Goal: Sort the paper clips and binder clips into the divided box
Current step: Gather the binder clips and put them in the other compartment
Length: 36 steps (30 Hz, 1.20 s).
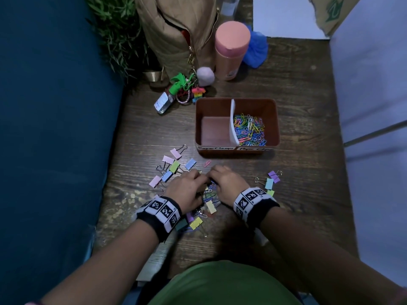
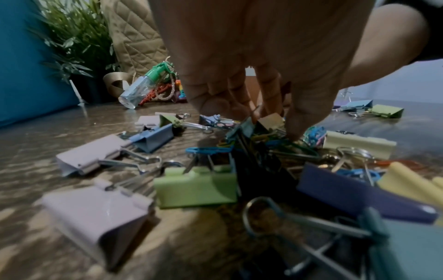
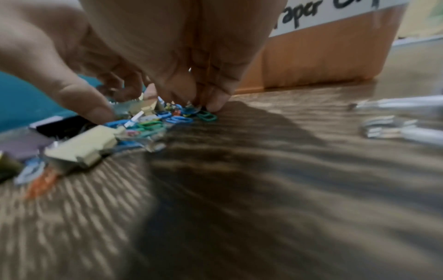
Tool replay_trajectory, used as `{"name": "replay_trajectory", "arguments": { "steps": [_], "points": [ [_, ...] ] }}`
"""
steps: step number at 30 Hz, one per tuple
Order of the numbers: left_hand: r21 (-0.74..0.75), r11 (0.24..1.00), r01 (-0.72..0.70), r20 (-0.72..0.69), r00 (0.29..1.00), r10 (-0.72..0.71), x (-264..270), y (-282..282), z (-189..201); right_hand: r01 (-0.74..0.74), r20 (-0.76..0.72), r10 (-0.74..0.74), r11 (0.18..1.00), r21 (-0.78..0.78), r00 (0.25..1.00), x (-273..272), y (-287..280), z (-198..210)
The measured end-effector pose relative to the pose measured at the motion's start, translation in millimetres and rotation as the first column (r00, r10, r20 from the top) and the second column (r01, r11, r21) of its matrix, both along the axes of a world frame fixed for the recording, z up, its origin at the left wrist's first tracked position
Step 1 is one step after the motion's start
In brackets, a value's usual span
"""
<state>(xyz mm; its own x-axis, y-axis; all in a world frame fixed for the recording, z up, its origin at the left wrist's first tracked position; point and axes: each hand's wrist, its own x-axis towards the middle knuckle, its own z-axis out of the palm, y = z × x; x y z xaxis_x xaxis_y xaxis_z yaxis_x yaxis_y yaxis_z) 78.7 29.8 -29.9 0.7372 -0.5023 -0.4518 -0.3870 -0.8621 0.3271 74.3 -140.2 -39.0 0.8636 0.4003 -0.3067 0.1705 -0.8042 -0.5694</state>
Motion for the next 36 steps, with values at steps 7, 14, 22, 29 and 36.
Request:
{"name": "replay_trajectory", "arguments": {
  "steps": [7, 14, 22, 29, 36],
  "points": [
    [-0.005, 0.992, 0.127, 0.057, 0.99, -0.127, 8, -1, 10, 0.057, 0.006, -0.057, 0.998, 0.042, 0.998, 8, -10, 3],
    [-0.091, 0.993, 0.072, 0.041, 0.997, -0.068, 11, 13, 19, -0.082, 0.066, 0.084, 0.996, -0.03, 0.994, 8, -10, 3],
    [-0.346, 0.837, -0.423, -0.076, 0.902, 0.424, 35, 35, 47, -0.379, 0.128, 0.399, 0.912, -0.155, 0.908, -8, -11, 3],
    [-0.228, 0.86, -0.456, -0.022, 0.886, 0.464, 71, 44, 40, -0.474, 0.092, 0.495, 0.862, -0.182, 0.864, -20, -12, -13],
    [-0.145, 0.936, -0.321, 0.076, 0.94, 0.333, 70, 44, 19, -0.49, 0.132, 0.532, 0.833, -0.257, 0.836, -39, -54, -13]
  ]
}}
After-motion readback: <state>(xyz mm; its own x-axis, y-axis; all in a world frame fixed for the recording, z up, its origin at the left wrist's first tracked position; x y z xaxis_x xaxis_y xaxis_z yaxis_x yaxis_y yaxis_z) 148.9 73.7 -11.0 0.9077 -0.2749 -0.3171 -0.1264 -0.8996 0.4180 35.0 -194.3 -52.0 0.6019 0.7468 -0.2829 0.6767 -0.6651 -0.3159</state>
